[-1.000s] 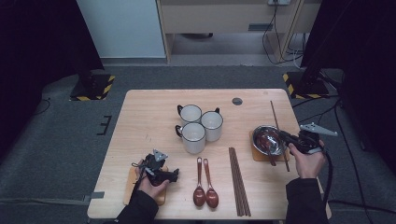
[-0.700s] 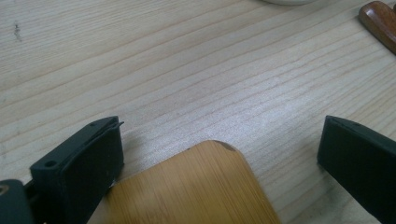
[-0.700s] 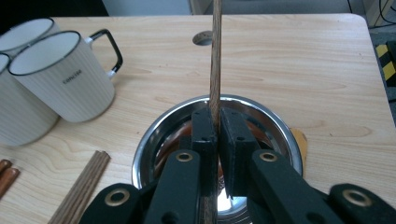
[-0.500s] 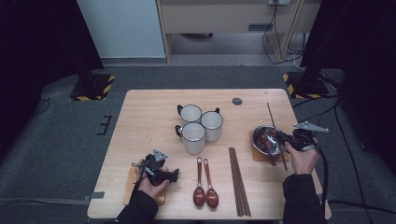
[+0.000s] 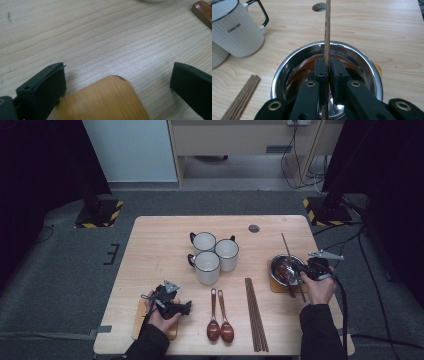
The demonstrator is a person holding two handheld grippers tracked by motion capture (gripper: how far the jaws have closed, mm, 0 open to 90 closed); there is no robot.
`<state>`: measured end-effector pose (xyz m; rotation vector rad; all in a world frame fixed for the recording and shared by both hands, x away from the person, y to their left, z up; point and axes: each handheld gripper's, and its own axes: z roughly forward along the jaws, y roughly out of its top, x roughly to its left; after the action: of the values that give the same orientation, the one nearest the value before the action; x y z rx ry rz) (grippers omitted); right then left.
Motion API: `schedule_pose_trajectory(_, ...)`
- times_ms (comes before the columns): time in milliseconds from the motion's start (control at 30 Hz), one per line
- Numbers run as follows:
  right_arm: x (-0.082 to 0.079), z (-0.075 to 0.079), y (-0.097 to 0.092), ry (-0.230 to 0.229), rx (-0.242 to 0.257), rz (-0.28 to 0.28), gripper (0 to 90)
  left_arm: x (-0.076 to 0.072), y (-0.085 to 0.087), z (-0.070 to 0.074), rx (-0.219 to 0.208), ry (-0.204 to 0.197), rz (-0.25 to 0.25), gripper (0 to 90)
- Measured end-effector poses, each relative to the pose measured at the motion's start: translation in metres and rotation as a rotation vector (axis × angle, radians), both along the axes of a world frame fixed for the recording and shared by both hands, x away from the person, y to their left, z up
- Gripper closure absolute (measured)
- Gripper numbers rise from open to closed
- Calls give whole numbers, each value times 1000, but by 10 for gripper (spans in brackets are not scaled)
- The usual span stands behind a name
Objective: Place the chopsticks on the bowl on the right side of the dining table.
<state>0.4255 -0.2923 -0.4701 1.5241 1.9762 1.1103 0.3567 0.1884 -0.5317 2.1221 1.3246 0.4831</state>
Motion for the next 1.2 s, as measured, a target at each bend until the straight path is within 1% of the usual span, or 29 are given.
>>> schedule_pose_trajectory(367,7,-9,6,41,-36,17,852,0,0,0,0,0,0,0)
schedule_pose_trajectory(567,9,-12,8,66,-47,15,852,0,0,0,0,0,0,0)
schedule_pose_trajectory(633,9,-13,9,70,-50,14,852,0,0,0,0,0,0,0)
schedule_pose_trajectory(767,10,-12,9,72,-41,4,844,0,0,0,0,0,0,0)
schedule_pose_trajectory(900,9,-11,10,69,-31,4,782,0,0,0,0,0,0,0)
schedule_pose_trajectory(1033,7,-6,8,42,-18,-13,705,0,0,0,0,0,0,0)
schedule_pose_trajectory(1100,5,-3,7,28,-15,-31,680,0,0,0,0,0,0,0)
schedule_pose_trajectory(1200,2,0,6,16,-1,-42,638,0,0,0,0,0,0,0)
